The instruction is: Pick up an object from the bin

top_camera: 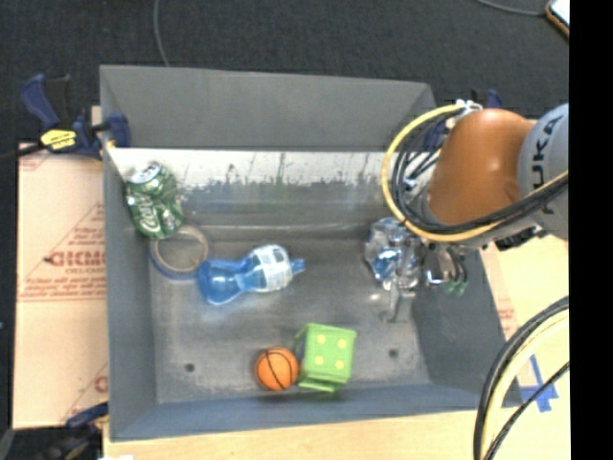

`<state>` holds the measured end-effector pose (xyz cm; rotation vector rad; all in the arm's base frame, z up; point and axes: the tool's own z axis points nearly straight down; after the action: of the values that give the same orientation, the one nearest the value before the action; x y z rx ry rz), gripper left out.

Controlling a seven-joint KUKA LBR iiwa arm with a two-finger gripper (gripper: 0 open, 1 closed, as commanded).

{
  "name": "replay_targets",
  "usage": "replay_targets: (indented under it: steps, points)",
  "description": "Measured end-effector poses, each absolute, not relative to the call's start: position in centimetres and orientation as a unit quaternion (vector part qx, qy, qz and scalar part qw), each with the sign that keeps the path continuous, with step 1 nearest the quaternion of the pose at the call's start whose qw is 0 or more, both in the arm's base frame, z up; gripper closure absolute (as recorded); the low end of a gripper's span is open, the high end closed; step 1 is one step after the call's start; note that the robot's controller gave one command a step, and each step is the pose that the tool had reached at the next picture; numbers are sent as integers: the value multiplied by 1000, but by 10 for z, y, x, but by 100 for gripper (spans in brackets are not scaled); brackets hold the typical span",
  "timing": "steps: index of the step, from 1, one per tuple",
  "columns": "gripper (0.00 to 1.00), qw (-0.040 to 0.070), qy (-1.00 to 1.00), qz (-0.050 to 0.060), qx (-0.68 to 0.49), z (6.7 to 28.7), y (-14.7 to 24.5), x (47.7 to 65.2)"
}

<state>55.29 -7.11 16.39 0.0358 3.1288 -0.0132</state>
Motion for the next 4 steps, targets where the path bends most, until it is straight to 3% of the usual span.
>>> replay_targets:
  steps: [1,2,3,4]
  points:
    - [0,7,999,0,-46,121,39,595]
    - [0,9,1000,-4,-12,154,-74,533]
    - [0,10,999,1,-37,136,14,567]
    - [0,14,1000,2,-20,126,14,541]
